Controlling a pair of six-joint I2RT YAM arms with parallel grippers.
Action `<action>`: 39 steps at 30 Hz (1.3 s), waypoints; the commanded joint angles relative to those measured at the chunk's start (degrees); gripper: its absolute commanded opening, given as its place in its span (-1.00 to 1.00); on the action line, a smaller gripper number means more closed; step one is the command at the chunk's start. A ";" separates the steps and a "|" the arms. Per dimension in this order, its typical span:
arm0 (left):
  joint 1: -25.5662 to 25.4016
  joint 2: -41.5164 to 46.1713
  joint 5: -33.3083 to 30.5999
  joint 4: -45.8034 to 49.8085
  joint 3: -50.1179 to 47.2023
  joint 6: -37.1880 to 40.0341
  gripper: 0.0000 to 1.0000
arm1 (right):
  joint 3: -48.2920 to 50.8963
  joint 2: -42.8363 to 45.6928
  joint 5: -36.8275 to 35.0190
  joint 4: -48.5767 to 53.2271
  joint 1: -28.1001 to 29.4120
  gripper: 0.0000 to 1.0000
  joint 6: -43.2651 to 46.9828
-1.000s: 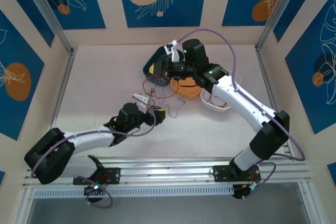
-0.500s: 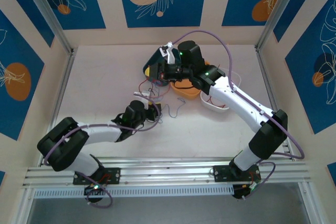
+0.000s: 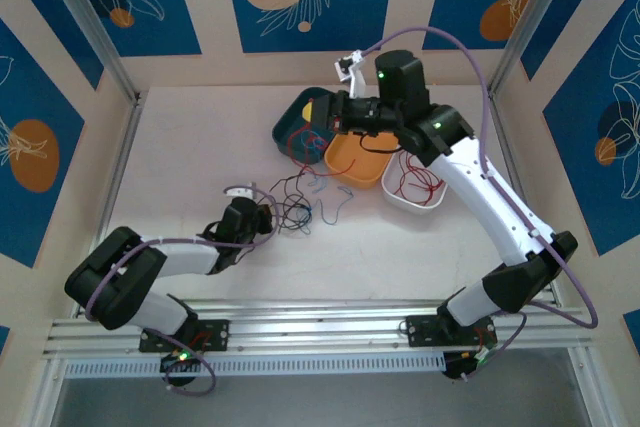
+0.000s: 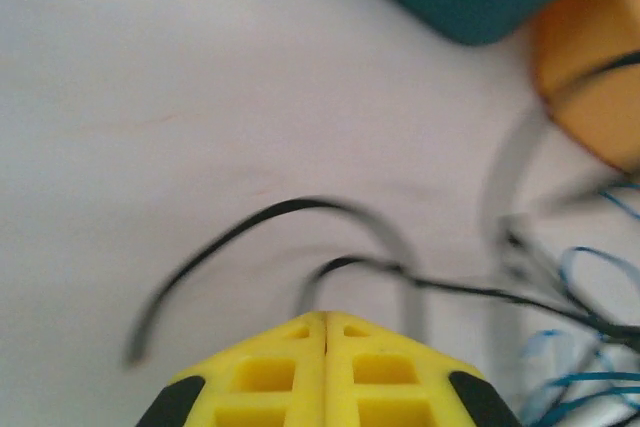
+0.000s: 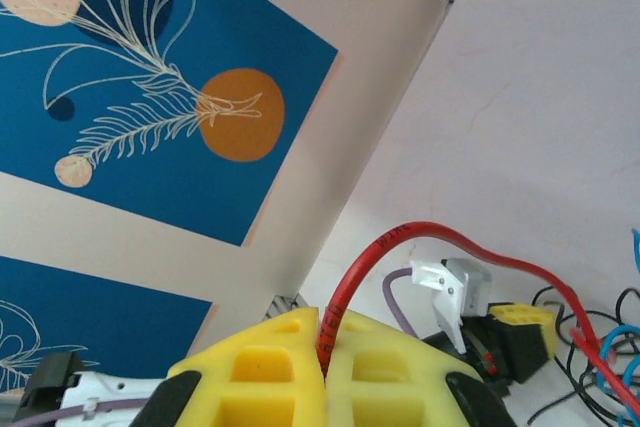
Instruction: Untangle the cables
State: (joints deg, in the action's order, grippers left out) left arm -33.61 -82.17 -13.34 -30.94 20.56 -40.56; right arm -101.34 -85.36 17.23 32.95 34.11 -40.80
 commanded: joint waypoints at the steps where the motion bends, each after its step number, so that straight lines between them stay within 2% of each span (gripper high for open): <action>1: 3.44 -0.70 1.62 1.09 -1.68 -6.24 -1.00 | -5.80 1.37 0.39 9.29 -0.52 -1.00 4.90; 5: 4.43 0.50 4.63 -1.57 -1.69 -4.28 -1.00 | -7.34 0.69 3.00 10.43 -0.62 -1.00 5.70; 6: 4.59 1.24 5.74 -1.56 -1.22 -3.57 -0.91 | -7.16 0.46 4.38 10.05 -0.62 -1.00 5.88; 13: 9.46 12.39 19.39 4.84 5.46 1.70 0.37 | -6.26 -1.34 12.68 9.15 -0.29 -1.00 11.31; 15: 10.48 15.28 24.20 6.59 8.11 5.57 0.57 | -5.74 -1.81 14.98 9.22 -0.35 -1.00 14.36; 18: 10.76 17.59 26.26 10.88 12.16 14.91 0.74 | -5.04 -2.70 20.64 10.06 -0.29 -1.00 21.93; 22: 10.99 17.23 27.24 8.30 13.31 26.27 0.81 | -3.32 -2.52 26.54 12.85 0.17 -1.00 35.87; 23: 11.44 16.66 29.63 6.85 13.35 28.30 0.82 | -2.32 -2.11 26.32 12.46 0.17 -1.00 37.74; 25: 12.70 15.56 37.80 3.55 13.13 31.32 0.81 | -2.06 -2.27 26.22 12.81 -0.80 -1.00 39.85; 28: 14.53 14.36 53.35 0.55 13.44 33.97 0.77 | -2.03 -3.63 30.99 13.48 -3.30 -1.00 41.99; 29: 14.79 14.17 56.03 -0.16 13.55 34.63 0.77 | -1.96 -3.99 33.16 13.75 -3.96 -1.00 43.13; 32: 15.07 13.91 58.47 1.70 15.20 38.36 0.66 | -2.25 -4.91 35.78 15.50 -4.18 -1.00 46.67; 36: 15.10 12.56 58.83 12.75 20.87 45.12 0.58 | -4.05 -5.69 38.45 19.90 -3.41 -1.00 52.13; 39: 15.08 11.06 61.45 16.42 24.45 47.48 0.54 | -4.22 -5.54 39.29 20.50 -3.13 -1.00 53.62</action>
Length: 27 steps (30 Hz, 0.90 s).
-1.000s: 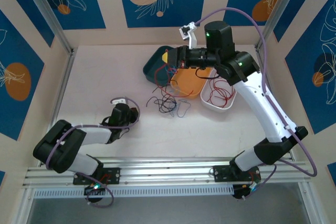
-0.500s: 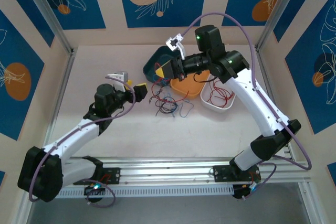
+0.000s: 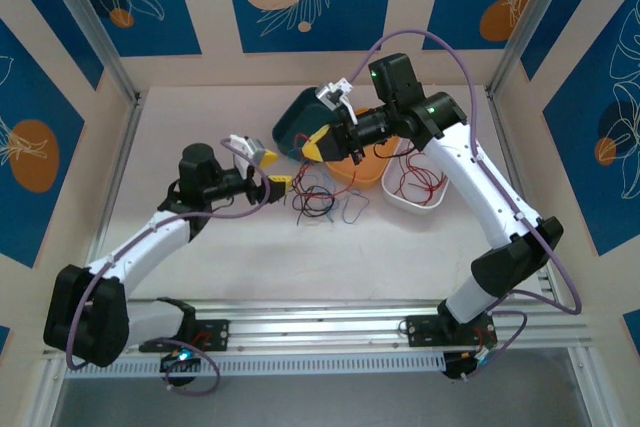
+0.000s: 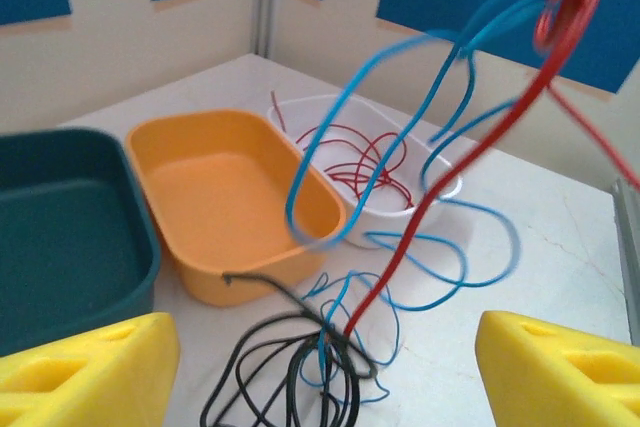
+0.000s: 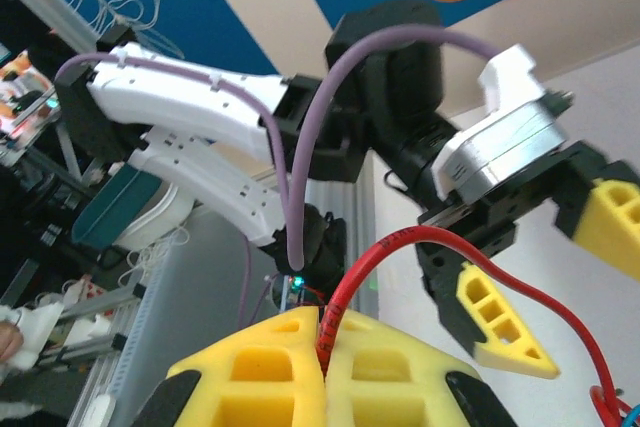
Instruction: Untangle the cables
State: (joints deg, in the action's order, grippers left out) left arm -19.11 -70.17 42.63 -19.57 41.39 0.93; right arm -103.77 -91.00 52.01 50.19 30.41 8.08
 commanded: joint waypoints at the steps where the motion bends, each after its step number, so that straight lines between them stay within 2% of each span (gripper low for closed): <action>1: 0.60 -1.53 6.38 5.56 4.60 6.34 0.52 | -1.85 0.21 4.97 3.29 0.55 -1.00 4.97; 6: 0.72 -3.86 6.38 9.08 8.64 9.55 0.42 | -2.41 0.19 6.99 4.23 0.63 -1.00 5.97; 11: 1.14 -5.97 6.99 12.97 12.36 12.21 0.06 | -2.45 0.10 7.14 4.37 0.75 -1.00 5.99; 17: 1.05 -7.11 12.39 15.87 14.29 13.16 0.03 | -3.26 -0.79 6.99 3.66 0.61 -1.00 5.02; 24: 0.88 -8.34 13.33 9.83 12.89 9.08 -0.14 | -5.52 -3.10 9.08 3.29 0.85 -1.00 4.05; 27: 0.92 -10.03 13.52 7.26 13.16 6.74 -0.34 | -6.00 -4.00 9.79 2.70 1.21 -1.00 3.10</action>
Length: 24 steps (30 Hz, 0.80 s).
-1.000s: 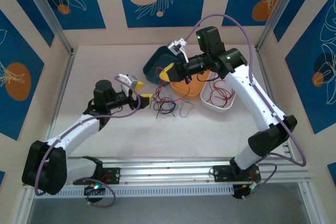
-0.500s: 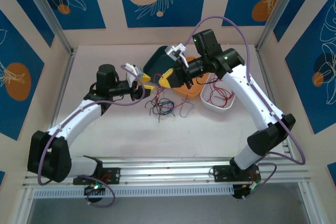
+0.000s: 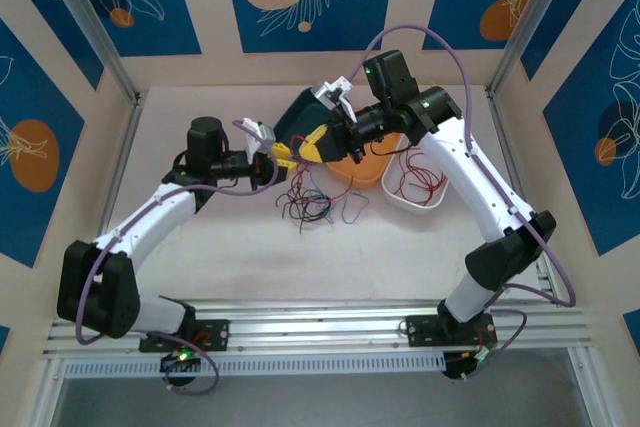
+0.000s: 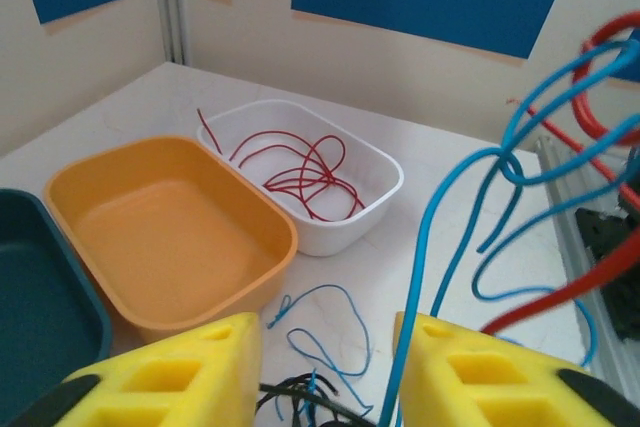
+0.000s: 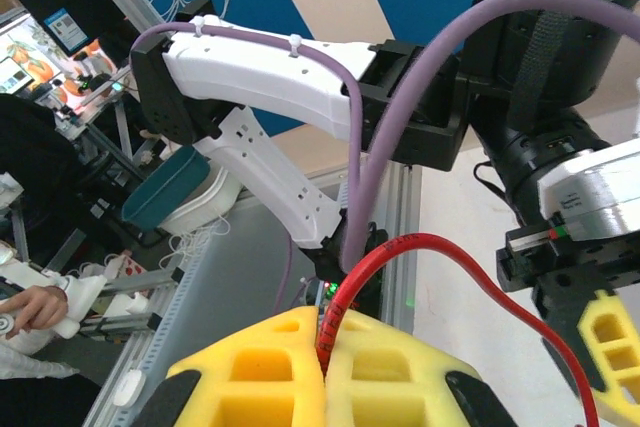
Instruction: Untangle the cables
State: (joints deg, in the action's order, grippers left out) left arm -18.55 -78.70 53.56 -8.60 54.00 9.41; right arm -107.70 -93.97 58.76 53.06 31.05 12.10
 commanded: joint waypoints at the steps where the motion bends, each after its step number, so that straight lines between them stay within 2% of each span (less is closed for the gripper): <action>1: 0.32 -2.01 2.73 -4.77 0.66 -2.68 -0.43 | -2.21 -1.33 3.19 -0.31 0.68 -1.00 -1.24; 4: 0.34 -2.60 2.99 -8.07 -0.21 -4.96 -0.77 | -1.53 -1.11 3.11 -1.09 0.70 -1.00 -2.17; 6: 0.35 -1.73 0.71 -9.86 -1.97 -6.29 -1.00 | 0.41 0.14 2.90 -3.02 0.18 -1.00 -3.68; 10: 0.73 1.76 -11.65 -10.23 -7.15 -7.28 -1.00 | 7.98 5.72 0.05 -11.25 -2.56 -1.00 -10.24; 15: 1.76 4.31 -26.48 -6.53 -12.04 -8.84 -1.00 | 16.44 13.65 -11.97 -18.83 -4.70 -1.00 -18.50; 19: 2.54 3.98 -30.80 -5.16 -15.24 -9.91 -1.00 | 16.39 17.99 -22.17 -18.45 -4.50 -1.00 -24.62; 24: 2.72 0.14 -34.71 -4.54 -16.80 -13.88 -1.00 | 12.13 21.01 -30.82 -16.67 -3.80 -1.00 -31.06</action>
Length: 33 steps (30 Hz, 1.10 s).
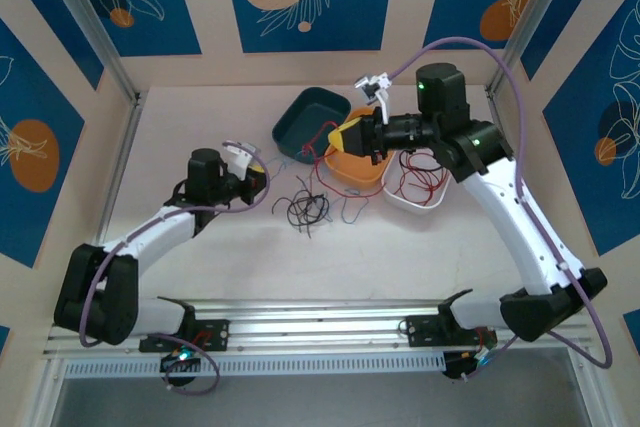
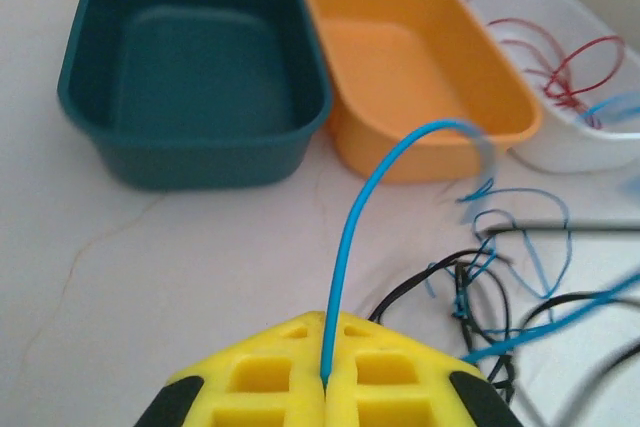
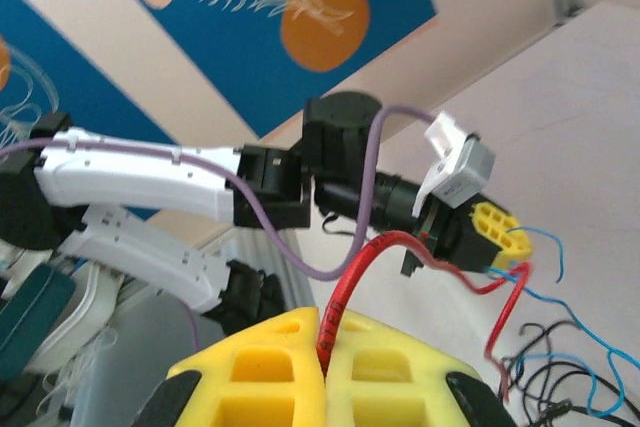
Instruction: Untangle the cables
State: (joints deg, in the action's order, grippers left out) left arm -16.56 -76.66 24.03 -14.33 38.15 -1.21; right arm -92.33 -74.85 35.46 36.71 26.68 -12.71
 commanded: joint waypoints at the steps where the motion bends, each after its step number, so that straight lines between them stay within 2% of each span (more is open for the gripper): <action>1: 0.74 -2.79 -5.63 1.06 -0.82 -4.14 -1.00 | -4.16 2.19 -8.58 0.01 0.78 -1.00 -7.20; 3: 0.74 -4.37 -7.88 3.11 0.40 -6.47 -1.00 | -5.35 2.85 -10.40 0.20 1.30 -1.00 -8.52; 8: 0.87 -7.77 -18.11 11.55 2.35 -14.83 -1.00 | -8.39 3.76 -13.55 1.61 2.23 -1.00 -10.12; 11: 0.91 -7.59 -18.91 10.53 0.20 -19.17 -1.00 | -8.76 3.58 -14.18 1.75 2.28 -1.00 -10.40; 15: 0.90 -6.48 -20.18 10.65 -0.65 -20.74 -1.00 | -9.15 2.37 -13.73 0.95 2.83 -1.00 -11.18; 18: 1.26 -8.98 -31.99 22.49 3.60 -23.83 -1.00 | -11.72 1.02 -13.53 1.58 3.53 -1.00 -10.97; 19: 1.87 -10.14 -34.14 24.62 4.28 -25.10 -1.00 | -13.48 0.64 -13.98 2.36 3.79 -1.00 -10.53; 26: 6.84 -11.77 -30.60 18.46 0.21 -35.31 -1.00 | -21.30 0.40 -16.12 5.02 4.04 -1.00 -8.58; 31: 13.37 -13.26 -26.57 12.89 -1.37 -40.53 -1.00 | -18.00 3.01 -19.57 3.94 3.81 -1.00 -8.46; 33: 13.83 -12.46 -28.03 13.77 -0.27 -39.82 -1.00 | -16.14 3.78 -19.69 2.80 3.58 -1.00 -8.99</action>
State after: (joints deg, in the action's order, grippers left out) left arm -4.69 -89.01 -2.61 0.27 38.04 -38.39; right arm -110.39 -72.16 17.65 40.62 30.39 -22.15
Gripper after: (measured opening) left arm 0.045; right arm 0.049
